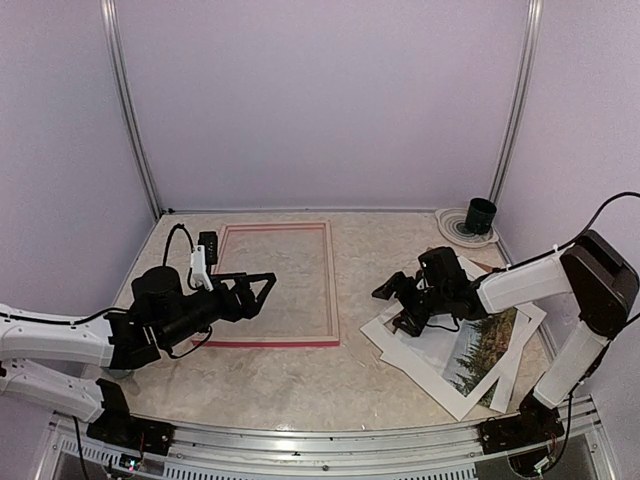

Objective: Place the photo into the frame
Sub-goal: Place the mat board with the photo.

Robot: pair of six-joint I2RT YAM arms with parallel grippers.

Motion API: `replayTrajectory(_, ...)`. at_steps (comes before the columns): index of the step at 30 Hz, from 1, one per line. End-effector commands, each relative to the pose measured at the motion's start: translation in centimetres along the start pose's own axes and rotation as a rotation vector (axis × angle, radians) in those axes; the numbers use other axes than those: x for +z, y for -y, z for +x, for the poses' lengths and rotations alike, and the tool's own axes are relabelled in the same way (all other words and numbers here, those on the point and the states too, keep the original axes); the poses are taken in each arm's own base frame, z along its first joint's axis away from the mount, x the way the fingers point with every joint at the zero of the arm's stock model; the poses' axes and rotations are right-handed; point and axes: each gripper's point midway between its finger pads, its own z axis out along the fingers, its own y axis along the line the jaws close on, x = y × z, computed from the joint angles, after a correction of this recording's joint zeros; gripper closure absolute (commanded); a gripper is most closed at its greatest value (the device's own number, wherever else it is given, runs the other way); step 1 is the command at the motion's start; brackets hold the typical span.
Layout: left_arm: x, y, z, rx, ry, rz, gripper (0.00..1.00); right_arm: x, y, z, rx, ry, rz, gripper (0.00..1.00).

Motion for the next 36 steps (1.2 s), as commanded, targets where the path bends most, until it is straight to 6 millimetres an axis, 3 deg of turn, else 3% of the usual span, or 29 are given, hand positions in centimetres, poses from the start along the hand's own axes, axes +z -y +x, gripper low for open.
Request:
replayTrajectory(1, -0.8, -0.5, 0.0, 0.019, 0.013, -0.019, 0.01, 0.6, 0.1, -0.7, 0.031, 0.042, 0.020, 0.06)
replayTrajectory(21, -1.6, -0.6, -0.8, 0.017, 0.042, -0.022, 0.01, 2.9, 0.5, 0.2, 0.071, 0.056, -0.045, 0.10)
replayTrajectory(36, -1.6, -0.7, -0.8, 0.013, 0.043, -0.028, 0.01, 4.2, -2.0, 2.3, -0.022, -0.056, -0.251, 0.16)
